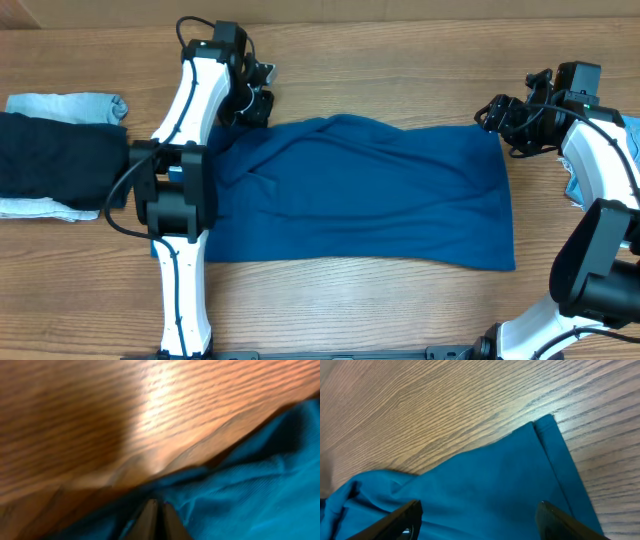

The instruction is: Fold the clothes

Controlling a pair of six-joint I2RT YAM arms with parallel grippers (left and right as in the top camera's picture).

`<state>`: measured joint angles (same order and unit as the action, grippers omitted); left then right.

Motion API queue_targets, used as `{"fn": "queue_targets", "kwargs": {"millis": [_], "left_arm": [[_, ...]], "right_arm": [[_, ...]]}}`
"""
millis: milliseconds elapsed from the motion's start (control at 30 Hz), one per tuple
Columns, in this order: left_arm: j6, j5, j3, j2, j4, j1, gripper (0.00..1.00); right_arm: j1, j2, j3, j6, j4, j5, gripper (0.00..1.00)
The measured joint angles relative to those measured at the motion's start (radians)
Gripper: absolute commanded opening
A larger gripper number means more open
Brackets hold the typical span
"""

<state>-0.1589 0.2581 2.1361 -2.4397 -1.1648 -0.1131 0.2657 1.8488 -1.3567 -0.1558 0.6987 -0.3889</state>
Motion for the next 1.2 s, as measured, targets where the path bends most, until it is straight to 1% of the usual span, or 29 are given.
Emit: {"fn": "queue_targets", "kwargs": {"millis": [100, 267, 500, 600, 733, 900, 1033, 1100, 1200], "left_arm": [[-0.006, -0.013, 0.048, 0.0, -0.079, 0.004, 0.04], [-0.019, -0.019, 0.125, 0.0, -0.136, 0.004, 0.04], [-0.028, -0.019, 0.178, 0.0, -0.346, 0.004, 0.04], [-0.04, 0.0, 0.221, 0.011, -0.41, 0.004, 0.04], [-0.055, 0.041, 0.229, 0.038, -0.503, 0.004, 0.04], [-0.05, 0.089, 0.229, 0.048, -0.521, -0.005, 0.04], [-0.008, 0.098, 0.229, 0.048, -0.522, -0.038, 0.04], [0.024, 0.08, 0.229, 0.05, -0.522, -0.065, 0.04], [0.077, -0.003, 0.229, 0.075, -0.521, -0.103, 0.04]], "right_arm": [[0.0, 0.0, 0.0, 0.0, 0.001, 0.0, 0.75], [0.0, 0.0, 0.0, -0.001, 0.002, 0.0, 0.74], [0.0, 0.0, 0.0, -0.001, 0.001, 0.0, 0.74], [0.0, 0.0, 0.0, 0.0, 0.001, 0.0, 0.74], [0.0, 0.0, 0.0, 0.0, 0.003, 0.0, 0.74], [0.0, 0.0, 0.0, -0.001, 0.009, 0.0, 0.74], [0.0, 0.0, 0.0, 0.0, 0.008, 0.0, 0.74], [0.0, 0.0, 0.0, 0.0, 0.009, 0.001, 0.74], [0.0, 0.0, 0.0, -0.001, 0.009, 0.004, 0.74]]}}
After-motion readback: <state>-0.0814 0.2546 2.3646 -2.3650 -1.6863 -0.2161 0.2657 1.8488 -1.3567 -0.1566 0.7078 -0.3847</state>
